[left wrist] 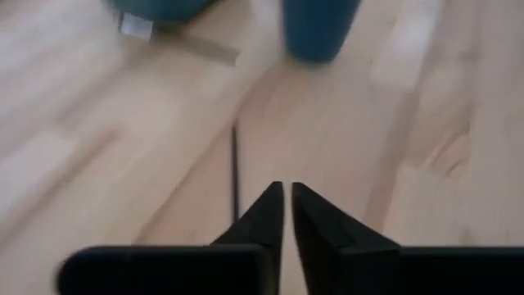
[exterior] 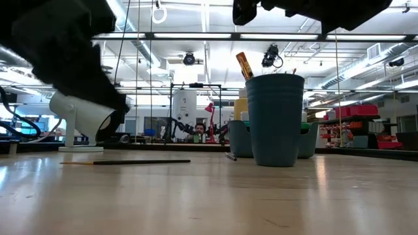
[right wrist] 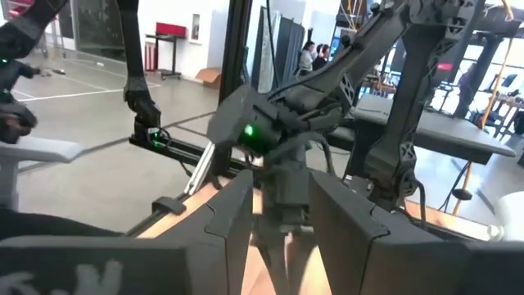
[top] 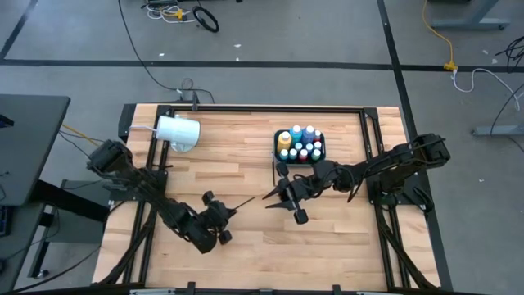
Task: Pick & Place Paint Supplies
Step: Put the gold paint brush into the cup
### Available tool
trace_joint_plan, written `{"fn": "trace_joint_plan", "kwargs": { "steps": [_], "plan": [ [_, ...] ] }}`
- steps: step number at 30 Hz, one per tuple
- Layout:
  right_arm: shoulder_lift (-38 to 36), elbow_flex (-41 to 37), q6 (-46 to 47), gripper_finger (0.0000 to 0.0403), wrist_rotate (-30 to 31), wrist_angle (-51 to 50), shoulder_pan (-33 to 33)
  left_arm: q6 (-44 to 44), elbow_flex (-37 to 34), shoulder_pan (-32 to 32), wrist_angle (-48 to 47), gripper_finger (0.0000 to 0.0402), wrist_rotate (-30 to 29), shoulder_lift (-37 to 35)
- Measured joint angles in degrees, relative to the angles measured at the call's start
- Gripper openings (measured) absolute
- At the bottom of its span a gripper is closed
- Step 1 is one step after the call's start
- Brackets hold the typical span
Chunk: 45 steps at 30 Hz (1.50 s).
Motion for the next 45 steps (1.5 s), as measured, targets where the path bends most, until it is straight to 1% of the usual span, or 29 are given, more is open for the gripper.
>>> {"fn": "trace_joint_plan", "kwargs": {
  "steps": [3, 6, 9, 13, 17, 21, 23, 26, 29, 31, 34, 36, 37, 40, 45],
  "plan": [
    [0.0, 0.7, 1.3, 0.0123, -0.1, -2.5, 0.0, -8.6, 0.0, -0.4, -6.6, 0.0075, 2.8, 0.0],
    [0.0, 0.8, 1.2, 0.0123, -0.1, -4.0, 0.0, -12.7, 0.0, -1.7, -11.5, 0.0113, 7.7, 0.0],
    [0.0, 0.9, 0.9, 0.0123, -0.1, -4.4, 0.0, -17.2, 0.0, -3.1, -12.7, 0.0136, 11.5, 0.0],
    [0.0, 0.9, 0.9, 0.0123, -0.1, -4.3, 0.0, -18.1, 0.0, -4.6, -12.9, 0.0143, 12.5, 0.0],
    [0.0, 0.9, 0.9, 0.0123, -0.1, -4.2, 0.0, -18.3, -0.2, -4.9, -14.1, 0.0141, 10.5, 0.0],
    [0.0, 0.9, 0.9, 0.0123, -0.1, -4.3, 0.0, -21.8, -2.9, -4.9, -14.1, 0.0141, 10.7, 1.7],
    [0.0, 0.9, 0.9, 0.0123, -0.1, -4.3, 0.0, -23.8, -4.0, -4.9, -12.4, 0.0141, 11.4, 3.3],
    [0.0, 0.9, 0.7, 0.0123, -0.1, -4.1, 0.0, -23.9, -5.2, -5.1, -10.0, 0.0141, 9.8, 4.5],
    [0.0, 0.9, 0.5, 0.0123, -0.1, -3.9, 0.0, -23.7, -5.3, -5.1, -9.8, 0.0132, 9.7, 5.0],
    [0.0, 0.9, 0.5, 0.0123, -0.1, -3.9, 0.0, -23.5, -5.3, -5.1, -9.8, 0.0114, 9.9, 5.1],
    [0.0, 0.9, 0.3, 0.0123, -0.1, -3.9, 0.0, -21.1, -5.4, -5.1, -8.9, 0.0065, 9.8, 5.1],
    [0.0, 0.9, 0.3, 0.0123, -0.1, -3.9, 0.0, -20.8, -5.4, -5.0, -8.7, 0.0026, 10.0, 5.2],
    [0.0, 0.9, 0.3, 0.0123, -0.1, -3.9, 0.0, -21.0, -5.4, -5.0, -8.7, 0.0014, 10.1, 5.2],
    [0.0, 0.9, 0.3, 0.0123, -0.1, -3.9, 0.0, -20.9, -5.0, -5.3, -8.8, 0.0009, 9.1, 5.3],
    [0.0, 0.9, 0.2, 0.0123, 0.0, -3.9, 0.0, -14.1, -1.9, -5.8, -10.2, 0.0004, 5.6, 3.8]
  ]
}}
